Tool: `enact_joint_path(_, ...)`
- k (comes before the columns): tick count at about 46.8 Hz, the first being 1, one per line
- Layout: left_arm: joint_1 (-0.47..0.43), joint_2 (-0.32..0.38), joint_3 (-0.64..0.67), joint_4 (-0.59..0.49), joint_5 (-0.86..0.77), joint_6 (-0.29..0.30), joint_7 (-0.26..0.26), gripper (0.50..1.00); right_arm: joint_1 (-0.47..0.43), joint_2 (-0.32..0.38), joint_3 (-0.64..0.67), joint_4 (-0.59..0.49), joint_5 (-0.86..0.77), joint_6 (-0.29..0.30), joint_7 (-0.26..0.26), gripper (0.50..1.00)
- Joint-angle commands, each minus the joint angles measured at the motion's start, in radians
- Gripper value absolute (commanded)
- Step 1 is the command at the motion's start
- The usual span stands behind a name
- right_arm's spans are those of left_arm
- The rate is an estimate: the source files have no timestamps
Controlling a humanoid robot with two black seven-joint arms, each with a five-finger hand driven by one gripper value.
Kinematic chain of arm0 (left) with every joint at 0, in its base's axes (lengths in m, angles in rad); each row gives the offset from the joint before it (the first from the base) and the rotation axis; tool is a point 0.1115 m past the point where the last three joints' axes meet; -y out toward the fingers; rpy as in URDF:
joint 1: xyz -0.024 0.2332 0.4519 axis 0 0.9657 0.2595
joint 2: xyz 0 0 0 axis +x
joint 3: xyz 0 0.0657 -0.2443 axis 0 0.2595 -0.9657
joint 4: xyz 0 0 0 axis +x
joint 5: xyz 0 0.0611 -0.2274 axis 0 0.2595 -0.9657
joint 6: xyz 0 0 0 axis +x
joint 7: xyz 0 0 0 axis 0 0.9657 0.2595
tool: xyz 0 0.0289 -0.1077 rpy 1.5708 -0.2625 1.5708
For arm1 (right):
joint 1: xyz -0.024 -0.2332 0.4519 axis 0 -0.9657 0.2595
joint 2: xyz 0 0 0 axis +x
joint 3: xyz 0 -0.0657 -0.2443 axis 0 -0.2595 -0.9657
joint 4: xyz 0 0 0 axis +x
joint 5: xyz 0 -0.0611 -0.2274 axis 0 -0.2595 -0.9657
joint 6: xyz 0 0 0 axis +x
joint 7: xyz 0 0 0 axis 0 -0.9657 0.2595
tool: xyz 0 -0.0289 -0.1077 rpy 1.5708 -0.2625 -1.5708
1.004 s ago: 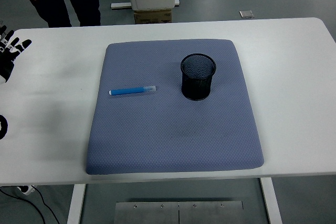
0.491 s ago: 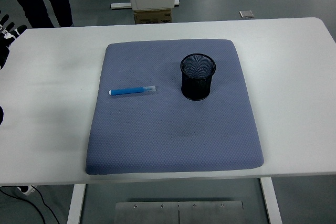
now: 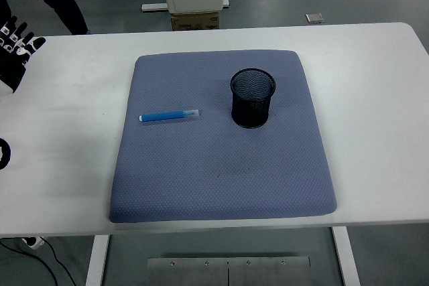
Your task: Left hand places marker in pen holder
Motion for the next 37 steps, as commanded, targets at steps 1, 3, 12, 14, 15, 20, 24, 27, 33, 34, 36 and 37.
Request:
enact_joint_path(1,0.022,0.004,0.000,0.001,-0.003,-0.050,0.002,1.000,0.000,0.000,-0.001,0.000,0.002,0.000,0.000,1.000)
enact_joint_path(3,0.019,0.009,0.000,0.001,-0.003,-0.058,0.002,1.000,0.000,0.000,-0.001,-0.001,0.000,0.000,0.000,1.000)
enact_joint_path(12,-0.029,0.001,0.005,0.002,0.012,-0.018,0.005,1.000,0.000,0.000,-0.001,0.000,0.000,0.000,0.000,1.000)
enact_joint_path(14,-0.035,0.001,0.005,0.004,0.041,-0.008,0.005,1.000,0.000,0.000,-0.001,0.000,0.000,0.000,0.000,1.000)
enact_joint_path(15,-0.036,0.001,0.005,0.004,0.064,-0.005,0.005,1.000,0.000,0.000,-0.001,0.000,0.002,0.000,0.000,1.000)
enact_joint_path(20,-0.046,0.000,0.005,0.002,0.173,-0.004,0.005,1.000,0.000,0.000,-0.001,0.000,0.000,0.000,0.000,1.000)
enact_joint_path(24,-0.078,-0.004,0.008,0.004,0.233,-0.001,0.005,1.000,0.000,0.000,-0.001,0.000,0.000,0.000,0.000,1.000)
enact_joint_path(27,-0.099,-0.005,0.015,0.004,0.264,0.003,0.005,1.000,0.000,0.000,0.001,0.000,0.000,0.000,0.000,1.000)
enact_joint_path(33,-0.159,-0.007,0.075,0.004,0.304,0.028,0.005,1.000,0.000,0.000,-0.001,0.000,0.000,0.000,0.000,1.000)
enact_joint_path(34,-0.171,-0.008,0.096,0.004,0.305,0.031,0.005,1.000,0.000,0.000,-0.001,0.000,0.000,0.000,0.000,1.000)
enact_joint_path(36,-0.194,-0.025,0.133,0.004,0.305,0.041,0.005,1.000,0.000,0.000,-0.001,0.000,0.000,0.000,0.000,1.000)
enact_joint_path(37,-0.205,-0.036,0.149,0.004,0.305,0.049,0.005,1.000,0.000,0.000,0.001,0.000,0.000,0.000,0.000,1.000)
